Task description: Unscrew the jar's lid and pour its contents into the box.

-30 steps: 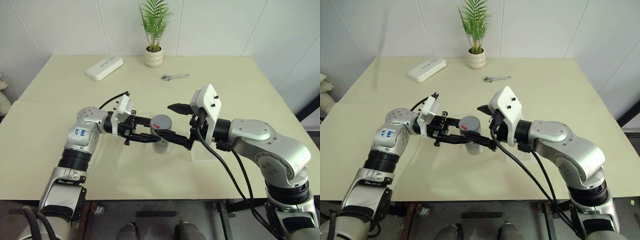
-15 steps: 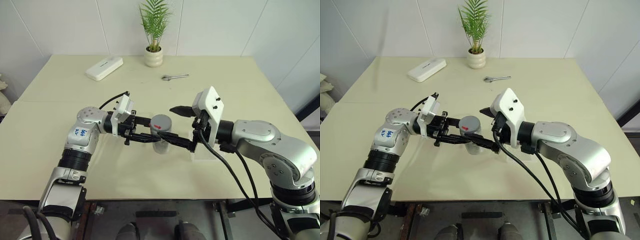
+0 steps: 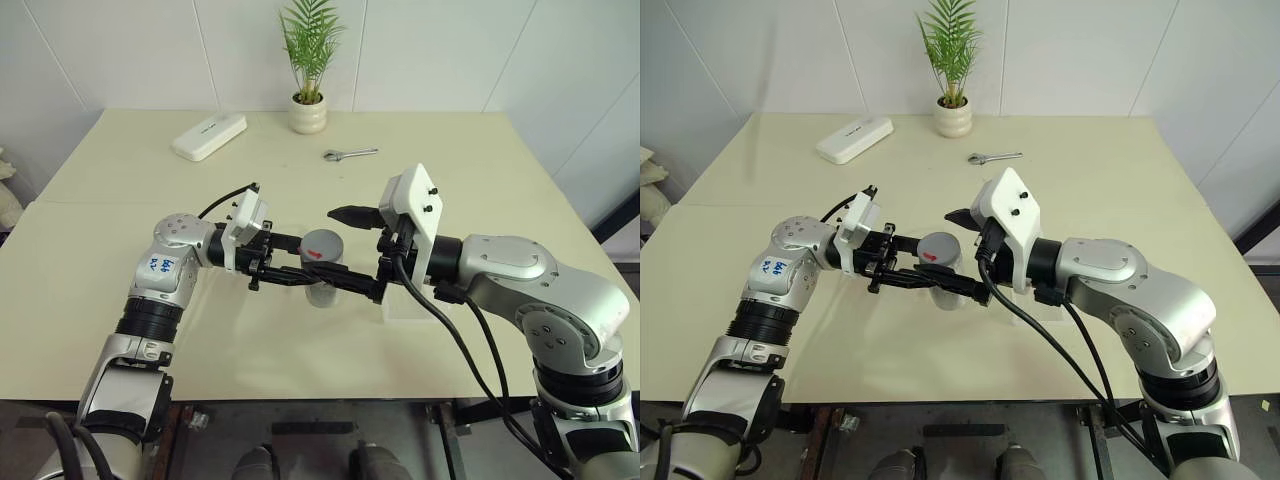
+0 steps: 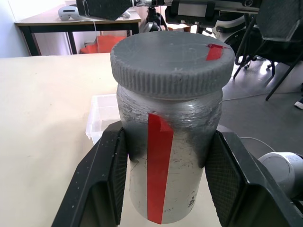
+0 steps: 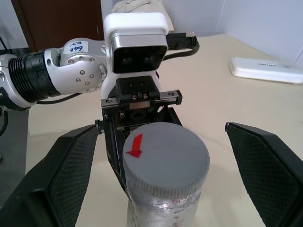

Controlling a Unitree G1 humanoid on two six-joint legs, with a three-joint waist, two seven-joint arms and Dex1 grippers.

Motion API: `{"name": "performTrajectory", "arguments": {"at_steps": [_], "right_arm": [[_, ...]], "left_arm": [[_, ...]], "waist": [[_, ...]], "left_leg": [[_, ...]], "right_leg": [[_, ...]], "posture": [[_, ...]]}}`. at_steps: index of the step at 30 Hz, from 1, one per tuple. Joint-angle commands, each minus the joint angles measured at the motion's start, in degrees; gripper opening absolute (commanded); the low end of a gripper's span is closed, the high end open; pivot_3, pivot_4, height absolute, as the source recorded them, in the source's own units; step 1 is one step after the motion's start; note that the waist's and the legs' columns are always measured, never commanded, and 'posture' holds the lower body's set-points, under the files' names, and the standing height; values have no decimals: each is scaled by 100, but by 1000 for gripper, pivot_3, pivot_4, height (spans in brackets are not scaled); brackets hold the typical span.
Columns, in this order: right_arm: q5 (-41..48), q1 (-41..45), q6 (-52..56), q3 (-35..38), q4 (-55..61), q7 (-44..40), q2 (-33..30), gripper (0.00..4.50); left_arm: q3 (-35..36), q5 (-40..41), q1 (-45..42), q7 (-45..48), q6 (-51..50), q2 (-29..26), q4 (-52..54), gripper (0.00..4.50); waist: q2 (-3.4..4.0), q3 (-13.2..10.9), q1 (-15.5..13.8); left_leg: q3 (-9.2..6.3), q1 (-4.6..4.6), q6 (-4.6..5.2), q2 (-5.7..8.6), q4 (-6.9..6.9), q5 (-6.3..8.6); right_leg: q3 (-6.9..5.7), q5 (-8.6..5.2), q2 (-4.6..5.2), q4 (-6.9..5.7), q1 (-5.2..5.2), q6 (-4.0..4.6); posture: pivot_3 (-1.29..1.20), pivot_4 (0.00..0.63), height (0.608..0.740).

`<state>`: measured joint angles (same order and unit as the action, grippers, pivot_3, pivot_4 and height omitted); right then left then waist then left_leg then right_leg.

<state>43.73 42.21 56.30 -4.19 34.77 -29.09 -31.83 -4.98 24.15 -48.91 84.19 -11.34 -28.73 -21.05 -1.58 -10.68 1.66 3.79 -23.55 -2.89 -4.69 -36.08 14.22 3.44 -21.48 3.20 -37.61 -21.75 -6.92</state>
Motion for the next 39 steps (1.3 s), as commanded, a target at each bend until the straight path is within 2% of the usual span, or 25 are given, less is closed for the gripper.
{"name": "performTrajectory", "arguments": {"at_steps": [1,39], "right_arm": [[-68,103,-100,-37,12,-58,22,4500],[-297,163,-182,-234,-140,-269,45,4500]], "left_arm": [[77,16,-90,28,66,-8,137,1964],[89,7,-86,-16,103,-5,144,1964]], "waist": [[0,0,3],[0,0,6]], "left_leg": [[0,0,0,0,0,0],[0,1,0,0,-1,0]], "right_leg": [[0,0,0,0,0,0],[0,0,0,-2,0,0]], "posture": [[0,150,740],[0,150,740]]}}
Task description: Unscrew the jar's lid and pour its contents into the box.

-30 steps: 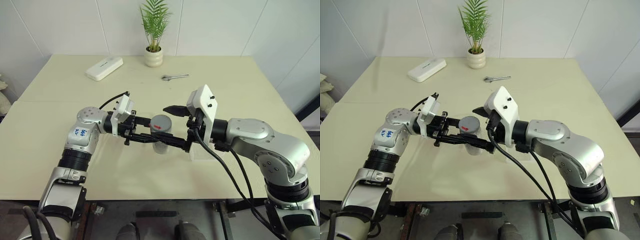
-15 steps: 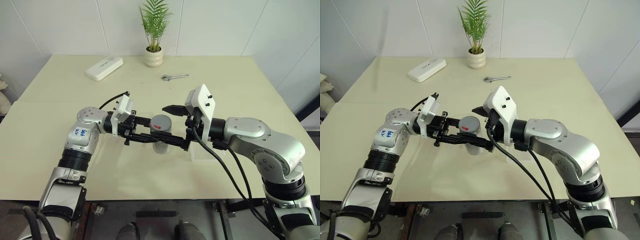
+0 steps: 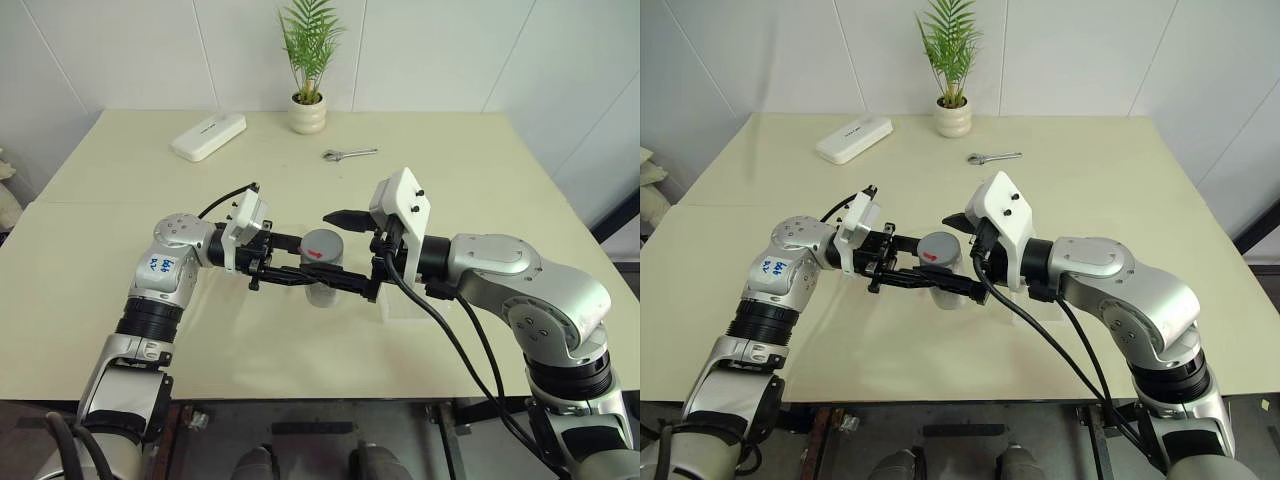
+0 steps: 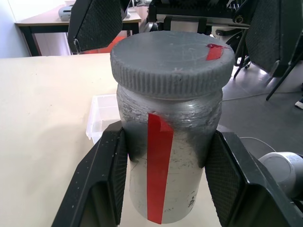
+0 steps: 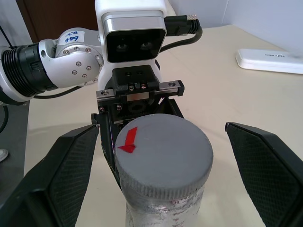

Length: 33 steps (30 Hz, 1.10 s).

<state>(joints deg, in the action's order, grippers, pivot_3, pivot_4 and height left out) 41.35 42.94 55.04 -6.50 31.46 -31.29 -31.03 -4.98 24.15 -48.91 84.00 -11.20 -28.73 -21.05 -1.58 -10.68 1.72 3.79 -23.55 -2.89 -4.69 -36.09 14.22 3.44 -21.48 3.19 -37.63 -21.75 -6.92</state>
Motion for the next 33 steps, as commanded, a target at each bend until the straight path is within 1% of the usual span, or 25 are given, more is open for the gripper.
{"name": "performTrajectory", "arguments": {"at_steps": [1,12,14,16,33], "right_arm": [[-52,90,-52,2,191,-42,-28,4500],[-7,66,6,-9,234,-55,-44,4500],[7,62,25,-3,243,-48,-41,4118],[-3,63,29,-5,252,-46,-45,3560],[-11,62,46,13,283,-51,-28,3548]], "left_arm": [[88,7,-87,5,89,-5,142,1964],[86,-1,-96,-2,98,-2,123,1964],[84,-4,-95,-4,102,-3,122,1964],[86,-6,-97,-10,105,-2,120,1964],[81,-12,-112,-20,132,7,89,1964]], "waist": [[0,0,0],[0,0,0],[0,0,0],[0,0,0],[0,0,0]], "left_leg": [[0,0,0,0,0,0],[0,0,0,0,0,0],[0,0,0,0,0,0],[0,0,0,0,0,0],[0,0,0,0,0,0]], "right_leg": [[0,0,0,0,0,0],[0,0,0,0,0,0],[0,0,0,0,0,0],[0,0,0,0,0,0],[0,0,0,0,0,0]], "posture": [[0,150,740],[0,150,740],[0,150,740],[0,150,740],[0,150,740]]}}
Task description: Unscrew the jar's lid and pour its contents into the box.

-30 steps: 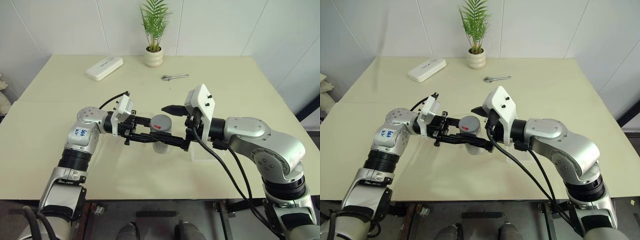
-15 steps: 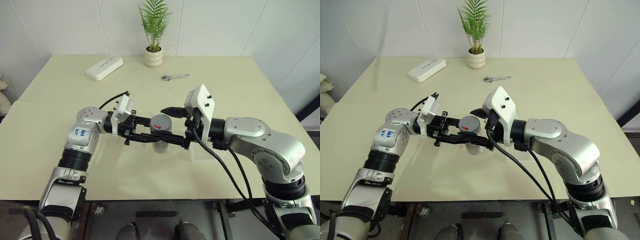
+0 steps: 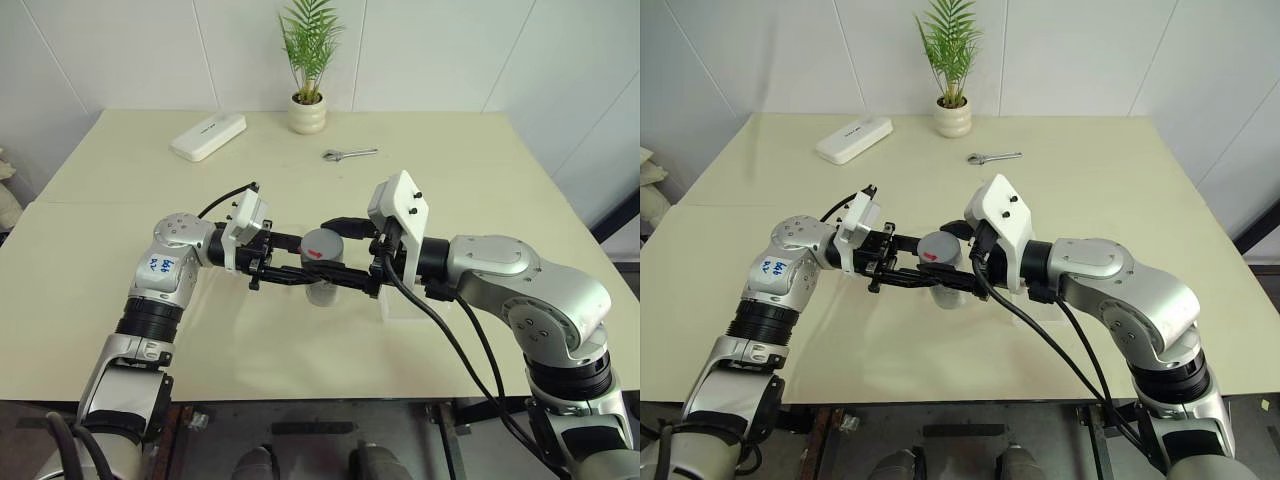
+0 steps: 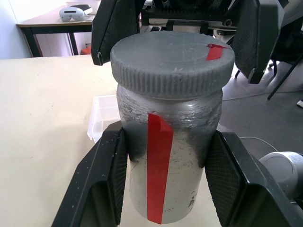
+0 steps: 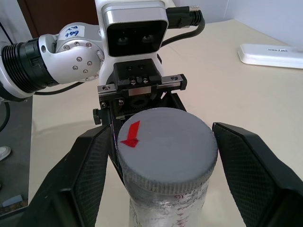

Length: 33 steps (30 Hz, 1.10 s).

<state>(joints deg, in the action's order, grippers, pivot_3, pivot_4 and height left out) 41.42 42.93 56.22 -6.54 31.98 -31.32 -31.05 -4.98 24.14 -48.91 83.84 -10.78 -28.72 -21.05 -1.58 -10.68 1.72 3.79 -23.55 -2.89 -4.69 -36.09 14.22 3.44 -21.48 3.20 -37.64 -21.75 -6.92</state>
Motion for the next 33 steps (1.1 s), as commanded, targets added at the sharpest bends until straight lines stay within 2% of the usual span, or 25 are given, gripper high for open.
{"name": "performTrajectory", "arguments": {"at_steps": [1,12,14,16,17,33], "right_arm": [[-11,67,-67,21,234,-53,-28,3548],[-20,99,-96,34,233,-44,-3,3548],[-13,96,-116,43,244,-49,7,3170],[-28,96,-108,40,236,-33,16,2599],[-32,97,-107,41,235,-43,12,2537],[-68,252,-147,152,164,-64,-9,2537]], "left_arm": [[81,-11,-112,-5,90,7,88,1964],[78,-18,-119,-5,112,16,65,1964],[75,-26,-123,-7,122,16,55,1964],[81,-21,-123,-14,118,19,55,1964],[80,-21,-126,-13,119,20,49,1964],[30,6,-81,81,-27,-29,97,1964]], "waist": [[0,0,0],[0,0,0],[0,0,0],[0,0,-1],[0,0,0],[0,0,-1]], "left_leg": [[0,0,0,0,0,0],[0,0,0,0,-1,0],[0,0,0,0,0,0],[0,0,0,0,-1,0],[0,0,0,0,-1,0],[0,0,0,0,-1,0]], "right_leg": [[0,0,0,0,0,0],[0,0,0,0,0,0],[0,0,0,0,0,0],[0,0,0,0,0,0],[0,0,0,0,0,0],[0,0,0,-1,0,0]], "posture": [[0,150,740],[0,150,740],[0,150,740],[0,150,740],[0,150,740],[0,150,740]]}}
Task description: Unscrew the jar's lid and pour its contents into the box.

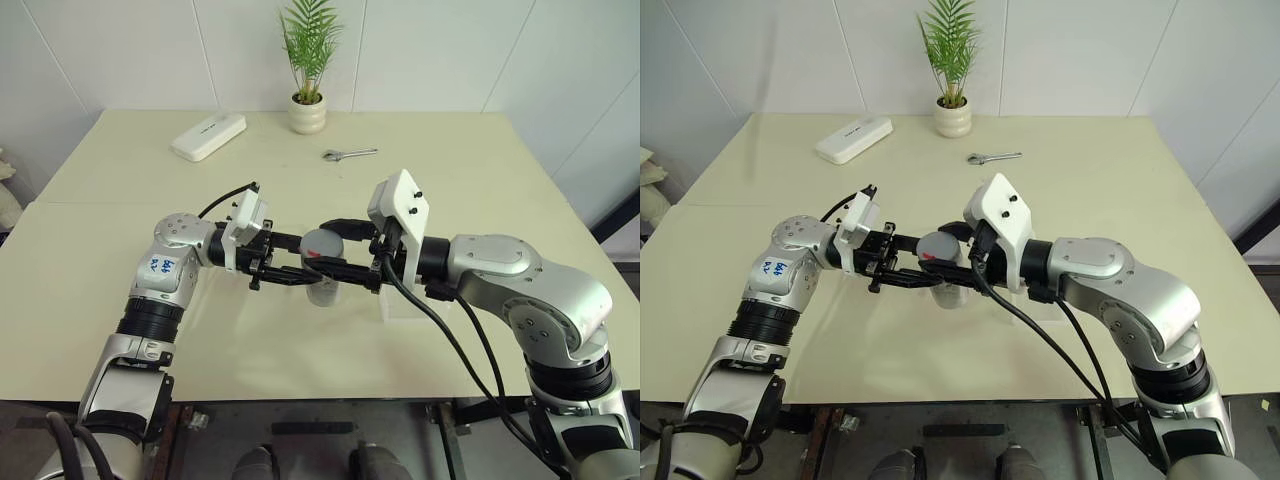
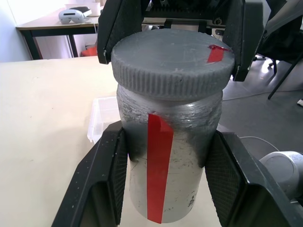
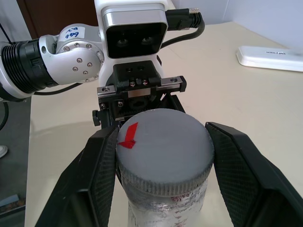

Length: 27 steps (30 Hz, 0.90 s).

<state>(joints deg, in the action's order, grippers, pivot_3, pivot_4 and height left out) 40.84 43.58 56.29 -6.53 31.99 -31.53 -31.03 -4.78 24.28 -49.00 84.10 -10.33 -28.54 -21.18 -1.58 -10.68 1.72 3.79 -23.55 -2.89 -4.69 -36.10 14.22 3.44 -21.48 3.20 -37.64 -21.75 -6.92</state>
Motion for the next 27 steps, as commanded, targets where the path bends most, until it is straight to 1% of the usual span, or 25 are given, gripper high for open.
{"name": "performTrajectory", "arguments": {"at_steps": [1,12,27], "right_arm": [[-27,197,-172,160,152,-59,-32,2537],[-228,289,-377,240,35,-229,-122,2537],[-466,453,-607,427,-174,-440,-343,2537]], "left_arm": [[5,-6,-65,66,-106,-54,119,1964],[-226,-97,-60,363,-486,-267,247,1964],[-375,-88,40,509,-676,-438,390,1964]], "waist": [[0,0,-1],[0,0,1],[0,0,3]], "left_leg": [[0,0,0,0,0,0],[0,0,0,0,0,0],[0,0,0,0,0,0]], "right_leg": [[0,0,0,0,0,0],[0,0,0,0,0,0],[0,0,0,0,0,0]], "posture": [[0,150,740],[0,150,740],[0,150,740]]}}
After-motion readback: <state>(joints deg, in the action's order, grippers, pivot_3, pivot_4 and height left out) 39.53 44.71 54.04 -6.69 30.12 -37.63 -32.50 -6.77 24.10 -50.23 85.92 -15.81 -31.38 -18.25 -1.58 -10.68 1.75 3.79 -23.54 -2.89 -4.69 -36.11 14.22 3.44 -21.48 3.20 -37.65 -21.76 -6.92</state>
